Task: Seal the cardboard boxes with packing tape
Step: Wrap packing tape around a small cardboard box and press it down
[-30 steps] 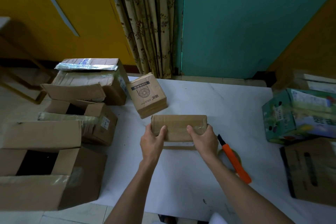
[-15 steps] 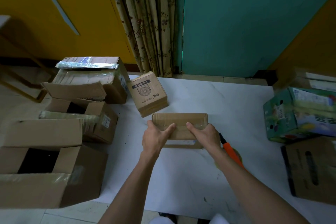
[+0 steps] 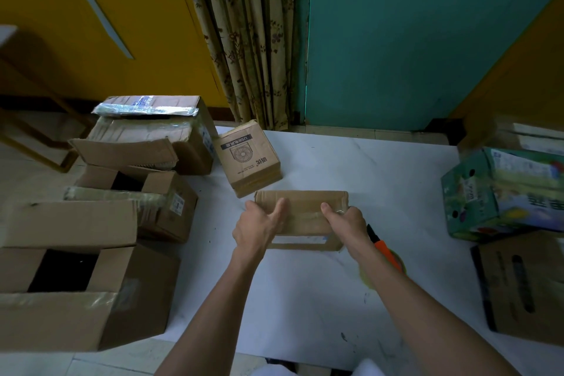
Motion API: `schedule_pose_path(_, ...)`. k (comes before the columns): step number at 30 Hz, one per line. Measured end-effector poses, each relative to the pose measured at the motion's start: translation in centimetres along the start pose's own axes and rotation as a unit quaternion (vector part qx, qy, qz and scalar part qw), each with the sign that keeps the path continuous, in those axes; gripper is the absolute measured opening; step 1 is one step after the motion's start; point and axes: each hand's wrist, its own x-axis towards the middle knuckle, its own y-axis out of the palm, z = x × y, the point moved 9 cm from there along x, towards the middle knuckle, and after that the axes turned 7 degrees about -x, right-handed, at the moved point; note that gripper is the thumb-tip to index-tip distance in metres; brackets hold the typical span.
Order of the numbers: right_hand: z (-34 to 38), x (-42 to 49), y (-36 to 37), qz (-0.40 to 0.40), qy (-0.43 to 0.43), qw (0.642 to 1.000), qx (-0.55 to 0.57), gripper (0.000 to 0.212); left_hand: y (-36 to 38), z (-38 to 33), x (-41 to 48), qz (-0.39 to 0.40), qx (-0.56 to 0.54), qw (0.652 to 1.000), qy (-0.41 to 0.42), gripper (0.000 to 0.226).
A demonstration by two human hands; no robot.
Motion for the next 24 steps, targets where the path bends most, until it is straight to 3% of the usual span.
schedule_pose_path(3,0.2,0.1,-0.2,0.025,0.008,1.000,-0.006,0.049,0.6,-0.1,-0.2,0.016,-0.036,0.999,-0.013,0.086)
schedule_pose_path(11,1.2,0.5,0.1,0.011,-0.015,0.999,-0.033,0.081,0.7,0.1,-0.3,-0.003,-0.054,0.999,-0.004,0.074)
schedule_pose_path(18,1.0,0.0,-0.2,0.016,-0.029,0.999,-0.029,0.069,0.7,-0.1,-0.5,0.012,-0.058,0.998,0.003,0.070)
schedule_pose_path(24,0.9,-0.3,0.0,0.012,-0.023,1.000,0.012,0.048,0.5,0.1,-0.6,-0.007,-0.068,0.997,0.028,0.042)
